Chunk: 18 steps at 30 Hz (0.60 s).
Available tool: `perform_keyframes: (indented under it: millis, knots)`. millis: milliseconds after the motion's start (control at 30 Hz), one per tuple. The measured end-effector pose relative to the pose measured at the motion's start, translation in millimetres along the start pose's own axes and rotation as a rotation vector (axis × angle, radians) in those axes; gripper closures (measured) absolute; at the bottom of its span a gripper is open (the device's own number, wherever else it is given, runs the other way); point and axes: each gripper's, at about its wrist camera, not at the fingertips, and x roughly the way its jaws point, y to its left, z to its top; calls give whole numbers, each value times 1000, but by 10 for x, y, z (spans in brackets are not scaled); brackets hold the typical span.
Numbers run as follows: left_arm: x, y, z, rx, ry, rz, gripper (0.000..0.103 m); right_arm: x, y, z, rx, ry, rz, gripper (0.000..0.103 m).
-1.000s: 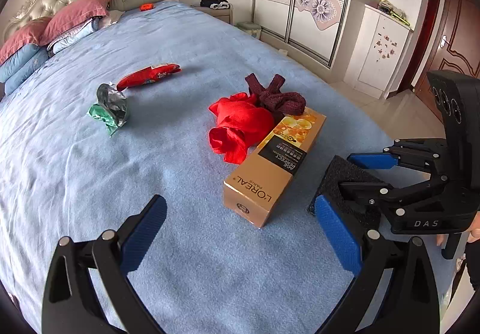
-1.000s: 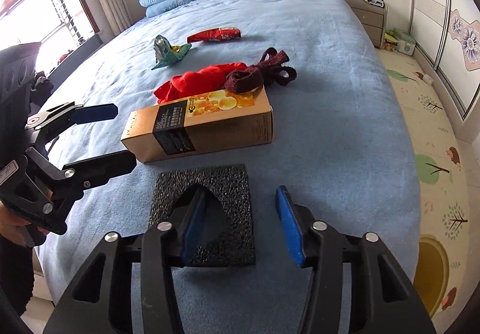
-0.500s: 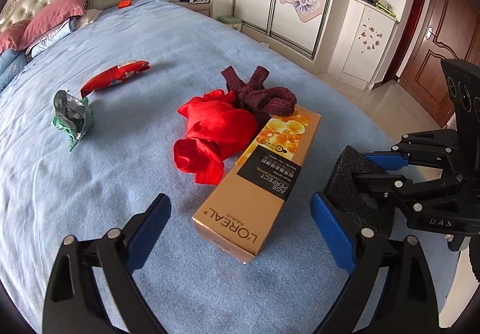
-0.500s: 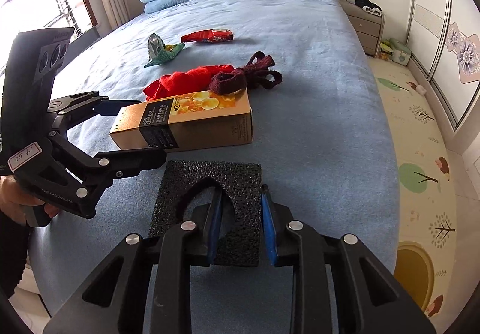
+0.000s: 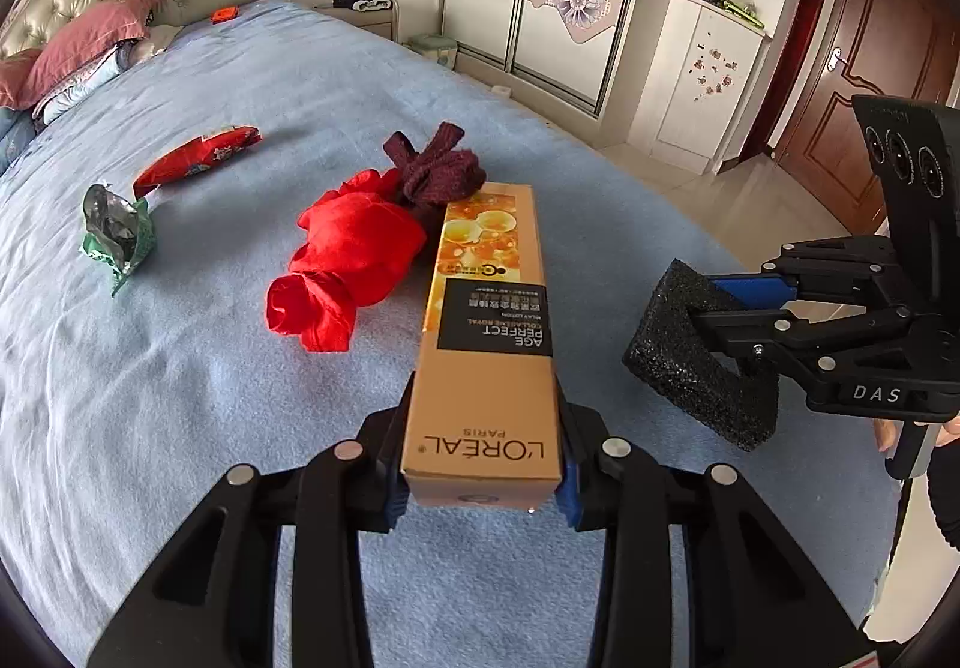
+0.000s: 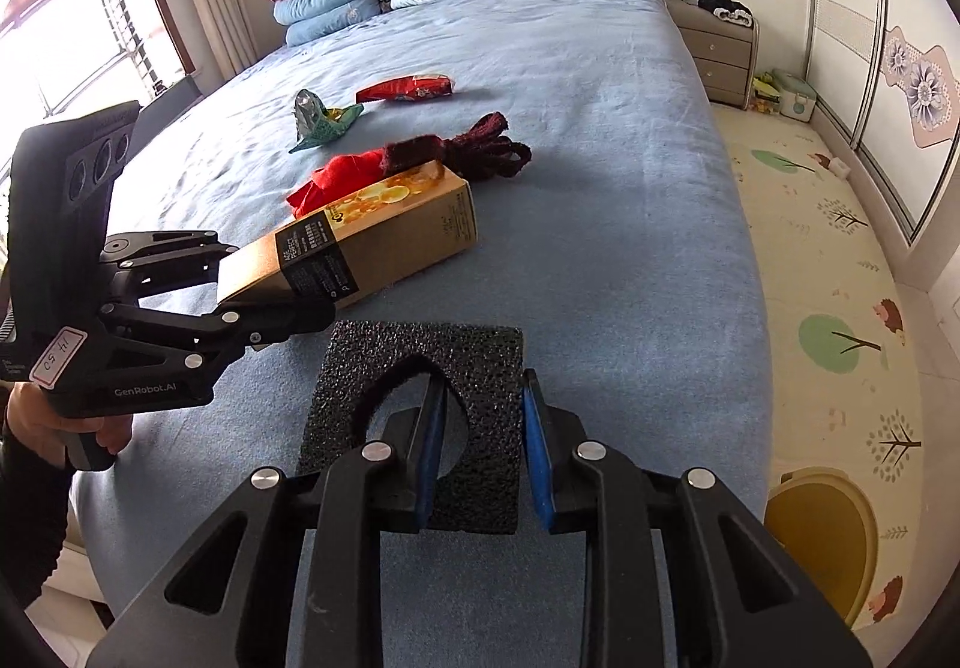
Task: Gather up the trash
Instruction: 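Carry the L'Oreal box and foam square over the bucket and open both tools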
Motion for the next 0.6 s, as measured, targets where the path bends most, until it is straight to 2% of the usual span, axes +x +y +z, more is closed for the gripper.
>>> perform_keyframes:
  millis: [133,333,600]
  knots:
    - [-168,-115,-1,-9,-28,-10,66,-158,-17,-53,0,-24,-8,79]
    - [-335,-514,105,50,-59,-25,66,-524,-201,-184,18,-75,-42,79]
    - [-119,-1261,323,143,-36,-100,66,-1011,-765,-502,87,-113,-148,79]
